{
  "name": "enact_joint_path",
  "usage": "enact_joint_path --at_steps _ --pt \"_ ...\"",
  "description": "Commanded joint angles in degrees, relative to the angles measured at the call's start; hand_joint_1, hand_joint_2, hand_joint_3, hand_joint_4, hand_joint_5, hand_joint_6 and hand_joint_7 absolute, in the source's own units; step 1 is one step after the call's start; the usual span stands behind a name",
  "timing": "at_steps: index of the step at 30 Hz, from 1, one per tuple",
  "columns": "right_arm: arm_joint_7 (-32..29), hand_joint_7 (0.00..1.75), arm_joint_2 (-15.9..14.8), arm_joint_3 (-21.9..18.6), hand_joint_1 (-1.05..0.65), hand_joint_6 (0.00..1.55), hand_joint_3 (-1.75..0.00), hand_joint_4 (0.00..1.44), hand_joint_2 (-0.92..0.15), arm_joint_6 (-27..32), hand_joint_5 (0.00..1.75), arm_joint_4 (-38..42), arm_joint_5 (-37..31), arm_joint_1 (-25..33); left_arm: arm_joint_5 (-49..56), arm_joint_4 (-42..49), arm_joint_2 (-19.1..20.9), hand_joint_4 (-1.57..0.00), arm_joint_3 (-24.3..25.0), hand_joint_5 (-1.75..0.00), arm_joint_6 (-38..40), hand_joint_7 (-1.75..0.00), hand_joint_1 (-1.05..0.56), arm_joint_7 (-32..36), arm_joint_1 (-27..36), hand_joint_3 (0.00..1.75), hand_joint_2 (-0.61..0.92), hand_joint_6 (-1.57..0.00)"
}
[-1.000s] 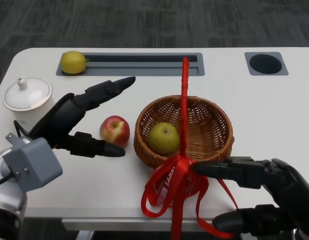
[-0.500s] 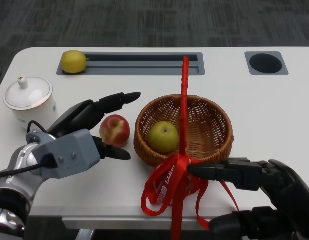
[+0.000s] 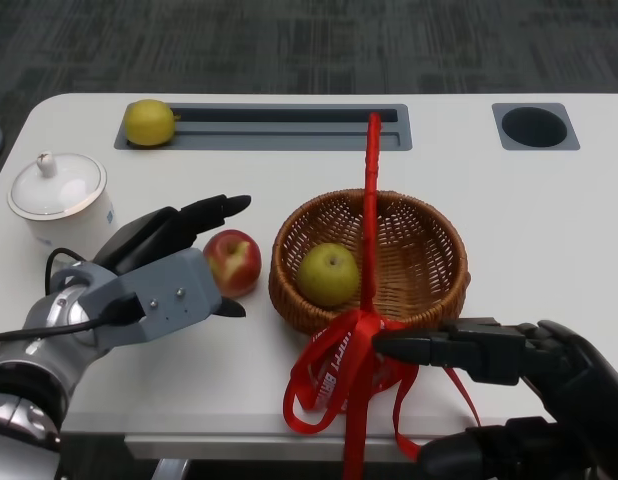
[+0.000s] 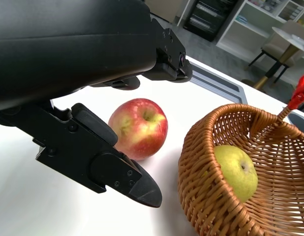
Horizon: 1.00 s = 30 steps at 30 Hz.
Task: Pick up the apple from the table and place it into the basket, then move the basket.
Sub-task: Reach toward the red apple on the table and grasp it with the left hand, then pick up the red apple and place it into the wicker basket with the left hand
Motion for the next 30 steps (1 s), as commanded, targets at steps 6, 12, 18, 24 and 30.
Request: enact_joint_path --at_steps 6,12,18,24,30 --pt "0.08 0.00 -0.80 -0.55 -0.47 0.74 0.00 0.84 -0.81 0.02 0.00 -1.56 0.60 0.95 -0.21 1.60 -1.65 -0.33 -0.28 -0.01 3.37 -0.01 -0.72 1.52 -1.73 0.00 0.71 -0.28" --pt "0.02 0.00 -0.61 -0.34 -0.47 0.74 0.00 0.83 -0.81 -0.09 0.00 -2.00 0.49 1.37 -0.99 2.22 -3.12 -0.34 0.35 -0.01 5.45 0.00 -0.69 0.07 -2.48 0.00 0.71 -0.29" --pt "0.20 0.00 -0.64 -0.19 -0.46 0.73 0.00 0.83 -0.81 -0.29 0.00 -2.41 1.14 2.03 0.13 3.09 -4.29 -0.33 -0.71 0.00 8.83 0.00 -0.65 0.96 -3.29 0.00 0.70 -0.29" --pt "0.77 0.00 -0.69 0.23 -0.45 0.74 0.00 0.84 -0.81 -0.92 0.00 -2.86 2.24 2.87 1.41 3.65 -4.76 -0.33 -1.98 0.00 11.86 0.00 -0.67 1.69 -4.19 0.01 0.72 -0.29" --pt "1.79 0.00 -0.72 0.94 -0.44 0.74 0.00 0.85 -0.80 -2.36 0.00 -3.10 4.59 4.36 1.85 3.96 -4.94 -0.33 -2.13 0.00 13.48 0.00 -0.64 1.64 -4.28 0.00 0.71 -0.29"
